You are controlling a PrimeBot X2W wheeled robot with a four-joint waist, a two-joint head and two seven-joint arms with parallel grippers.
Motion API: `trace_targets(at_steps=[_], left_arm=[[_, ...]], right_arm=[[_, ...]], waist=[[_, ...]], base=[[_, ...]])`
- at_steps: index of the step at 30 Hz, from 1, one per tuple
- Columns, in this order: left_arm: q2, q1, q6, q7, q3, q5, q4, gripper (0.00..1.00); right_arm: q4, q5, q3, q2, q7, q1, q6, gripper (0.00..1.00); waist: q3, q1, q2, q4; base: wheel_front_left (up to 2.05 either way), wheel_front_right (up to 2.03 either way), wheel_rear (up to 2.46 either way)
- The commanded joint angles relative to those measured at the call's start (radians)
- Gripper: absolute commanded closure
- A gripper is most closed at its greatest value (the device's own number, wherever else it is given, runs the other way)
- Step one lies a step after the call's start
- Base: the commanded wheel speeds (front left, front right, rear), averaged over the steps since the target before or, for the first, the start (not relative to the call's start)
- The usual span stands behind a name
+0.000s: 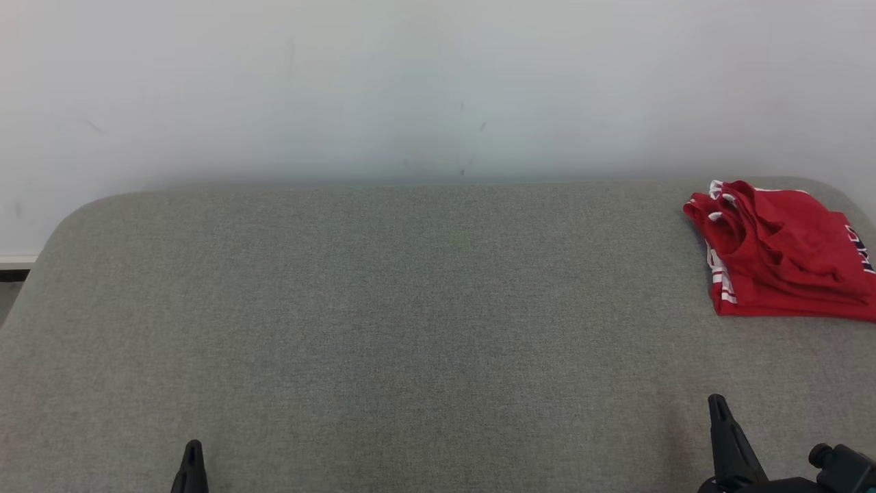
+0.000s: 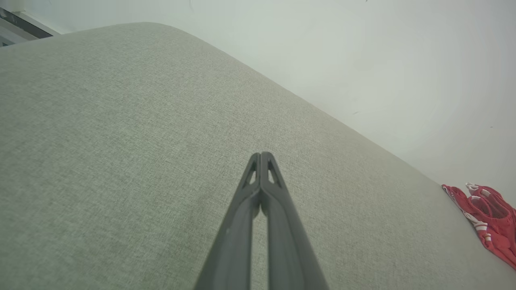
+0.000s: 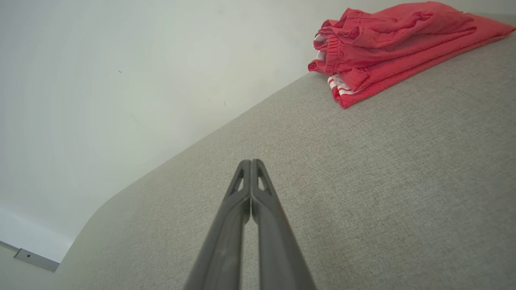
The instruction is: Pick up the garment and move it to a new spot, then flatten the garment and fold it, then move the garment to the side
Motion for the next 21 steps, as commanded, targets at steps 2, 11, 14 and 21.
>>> trace_targets(at_steps=[2, 11, 14, 21], left_arm=[[0.0, -0.032, -0.005, 0.014, 0.006, -0.067, -0.018, 1.0], [-0.002, -0.049, -0.007, 0.047, 0.01, -0.199, -0.02, 1.0], [-0.002, -0.052, -0.007, 0.055, 0.011, -0.228, -0.021, 1.0], [-0.003, -0.063, -0.008, 0.078, 0.014, -0.319, -0.022, 1.0]], right_arm=[[-0.008, 0.063, -0.009, 0.001, 0.01, -0.029, 0.0, 1.0], [0.002, 0.188, -0.019, 0.004, 0.035, -0.049, 0.0, 1.0], [0.005, 0.214, -0.021, 0.005, 0.04, -0.054, -0.001, 1.0], [0.012, 0.303, -0.028, 0.008, 0.058, -0.068, -0.001, 1.0]], waist=[[0.001, -0.0001, 0.0, 0.0], [0.003, -0.0001, 0.0, -0.001], [0.004, -0.0001, 0.0, -0.001], [0.005, -0.0001, 0.0, -0.002]], base=[[0.0, 0.0, 0.0], [0.0, 0.0, 0.0], [0.0, 0.0, 0.0], [0.0, 0.0, 0.0]])
